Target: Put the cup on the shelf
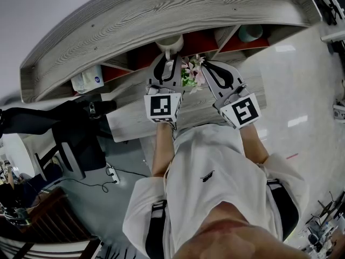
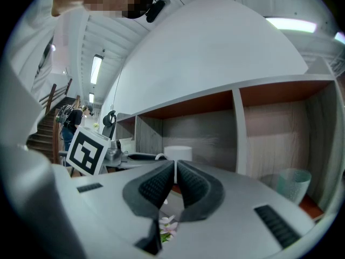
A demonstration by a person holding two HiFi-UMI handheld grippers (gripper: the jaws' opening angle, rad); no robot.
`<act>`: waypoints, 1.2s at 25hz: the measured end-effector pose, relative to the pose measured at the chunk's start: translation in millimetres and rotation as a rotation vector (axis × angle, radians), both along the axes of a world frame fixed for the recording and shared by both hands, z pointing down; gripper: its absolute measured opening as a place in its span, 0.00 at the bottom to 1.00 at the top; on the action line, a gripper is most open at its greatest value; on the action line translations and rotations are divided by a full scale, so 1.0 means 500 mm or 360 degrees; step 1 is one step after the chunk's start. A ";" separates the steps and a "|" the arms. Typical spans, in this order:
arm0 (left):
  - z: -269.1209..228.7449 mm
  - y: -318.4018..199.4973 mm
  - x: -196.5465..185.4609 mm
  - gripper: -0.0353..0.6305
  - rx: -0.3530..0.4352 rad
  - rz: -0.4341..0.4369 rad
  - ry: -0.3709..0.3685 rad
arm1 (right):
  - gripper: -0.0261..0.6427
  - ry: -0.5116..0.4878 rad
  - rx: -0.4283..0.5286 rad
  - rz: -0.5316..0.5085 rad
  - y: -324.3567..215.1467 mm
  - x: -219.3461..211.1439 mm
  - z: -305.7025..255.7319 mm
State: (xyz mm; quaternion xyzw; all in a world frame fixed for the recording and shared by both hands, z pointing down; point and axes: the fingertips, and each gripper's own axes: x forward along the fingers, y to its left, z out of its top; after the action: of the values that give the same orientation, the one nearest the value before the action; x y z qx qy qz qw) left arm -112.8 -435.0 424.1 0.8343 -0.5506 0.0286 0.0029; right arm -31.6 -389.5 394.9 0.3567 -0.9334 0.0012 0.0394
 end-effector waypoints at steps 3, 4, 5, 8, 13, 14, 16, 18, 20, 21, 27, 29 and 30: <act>0.008 -0.001 0.000 0.29 -0.0023 -0.0011 -0.0001 | 0.09 -0.0001 0.0002 0.0001 0.001 0.001 0.000; 0.009 0.000 -0.001 0.31 -0.0028 -0.0017 0.0000 | 0.09 -0.0002 0.0003 0.0001 0.001 0.001 0.000; 0.009 0.000 -0.002 0.32 -0.0029 -0.0022 0.0002 | 0.09 -0.0002 0.0004 0.0002 0.002 0.002 0.000; 0.005 0.002 -0.007 0.34 -0.0018 -0.0038 0.0002 | 0.09 -0.0004 0.0002 0.0005 0.005 0.002 0.001; 0.001 0.003 -0.012 0.34 -0.0013 -0.0048 -0.0002 | 0.09 -0.0012 0.0005 0.0005 0.010 0.001 -0.002; 0.001 0.004 -0.013 0.34 -0.0014 -0.0048 -0.0002 | 0.09 -0.0013 0.0006 0.0004 0.011 0.001 -0.003; 0.001 0.006 -0.014 0.34 -0.0016 -0.0053 -0.0003 | 0.09 -0.0015 0.0007 0.0004 0.014 0.000 -0.004; 0.001 0.009 -0.017 0.34 -0.0016 -0.0059 -0.0004 | 0.09 -0.0010 0.0008 0.0003 0.019 0.000 -0.005; 0.000 0.013 -0.020 0.34 -0.0016 -0.0065 -0.0004 | 0.09 -0.0004 0.0009 0.0003 0.023 0.000 -0.007; 0.001 0.015 -0.022 0.34 -0.0018 -0.0067 -0.0005 | 0.09 -0.0003 0.0011 0.0003 0.025 -0.001 -0.008; 0.000 0.032 -0.032 0.34 -0.0019 -0.0081 -0.0005 | 0.09 -0.0001 0.0014 -0.0001 0.038 -0.001 -0.009; -0.002 0.041 -0.037 0.34 -0.0014 -0.0086 0.0006 | 0.09 -0.0005 0.0018 -0.0004 0.044 -0.002 -0.010; -0.003 0.047 -0.040 0.34 -0.0012 -0.0088 0.0007 | 0.09 -0.0007 0.0019 -0.0004 0.047 -0.004 -0.011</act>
State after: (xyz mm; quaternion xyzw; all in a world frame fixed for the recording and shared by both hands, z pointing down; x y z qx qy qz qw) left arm -132.8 -411.6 422.7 0.8188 -0.5733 0.0287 0.0082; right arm -33.6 -366.1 389.3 0.3557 -0.9339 -0.0037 0.0351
